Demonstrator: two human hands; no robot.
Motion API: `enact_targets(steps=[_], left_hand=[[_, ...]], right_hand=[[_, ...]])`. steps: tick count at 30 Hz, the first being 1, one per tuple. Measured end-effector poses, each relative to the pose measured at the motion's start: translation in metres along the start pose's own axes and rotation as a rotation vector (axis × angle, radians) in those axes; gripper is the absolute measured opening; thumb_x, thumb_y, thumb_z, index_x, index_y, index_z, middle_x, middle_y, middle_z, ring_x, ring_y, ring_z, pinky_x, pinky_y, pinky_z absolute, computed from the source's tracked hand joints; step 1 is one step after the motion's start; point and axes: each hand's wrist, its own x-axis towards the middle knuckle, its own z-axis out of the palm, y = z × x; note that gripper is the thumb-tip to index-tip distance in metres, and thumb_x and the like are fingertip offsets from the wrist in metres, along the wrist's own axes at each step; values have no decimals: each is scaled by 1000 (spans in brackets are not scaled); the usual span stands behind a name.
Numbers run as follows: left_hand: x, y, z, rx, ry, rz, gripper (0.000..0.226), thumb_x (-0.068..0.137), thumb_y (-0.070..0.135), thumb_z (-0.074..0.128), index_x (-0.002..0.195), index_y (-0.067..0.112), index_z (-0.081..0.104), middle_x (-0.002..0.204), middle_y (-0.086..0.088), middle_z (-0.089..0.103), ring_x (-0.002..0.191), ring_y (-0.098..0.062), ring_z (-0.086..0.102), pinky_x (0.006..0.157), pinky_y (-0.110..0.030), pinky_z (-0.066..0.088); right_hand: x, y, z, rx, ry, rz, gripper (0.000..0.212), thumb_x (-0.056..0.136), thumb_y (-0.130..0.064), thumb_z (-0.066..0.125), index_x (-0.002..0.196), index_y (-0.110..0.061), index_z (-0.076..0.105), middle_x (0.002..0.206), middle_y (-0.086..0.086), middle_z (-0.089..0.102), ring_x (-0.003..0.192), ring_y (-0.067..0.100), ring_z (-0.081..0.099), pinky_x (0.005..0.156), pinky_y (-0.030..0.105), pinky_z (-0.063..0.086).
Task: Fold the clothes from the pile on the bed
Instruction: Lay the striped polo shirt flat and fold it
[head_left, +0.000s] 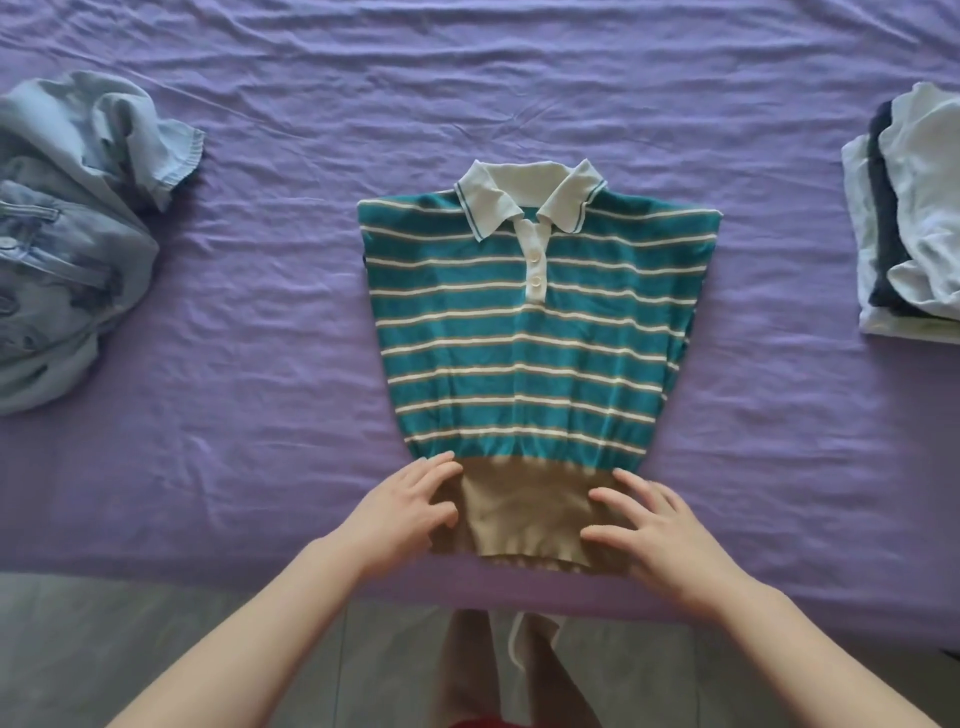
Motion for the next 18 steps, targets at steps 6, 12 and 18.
enact_targets(steps=[6, 12, 18], left_hand=[[12, -5, -7, -117, 112, 11, 22, 53, 20, 87, 66, 26, 70, 101, -4, 70, 99, -25, 66, 77, -34, 56], [44, -37, -34, -1077, 449, -671, 10, 93, 12, 56, 89, 20, 53, 81, 9, 58, 78, -9, 54, 70, -18, 44], [82, -56, -49, -983, 180, -835, 31, 81, 31, 72, 104, 16, 58, 93, 3, 63, 84, -15, 59, 73, -27, 46]], right_hand=[[23, -5, 0, 216, 351, 115, 24, 58, -23, 89, 75, -31, 75, 88, -10, 71, 90, 25, 65, 71, 42, 48], [58, 16, -34, 1142, 567, 556, 20, 95, -21, 53, 82, -27, 66, 81, -12, 65, 78, 0, 56, 70, 12, 43], [99, 27, -48, 840, 386, 738, 32, 83, -38, 67, 108, -21, 58, 94, -4, 61, 93, 17, 58, 80, 32, 44]])
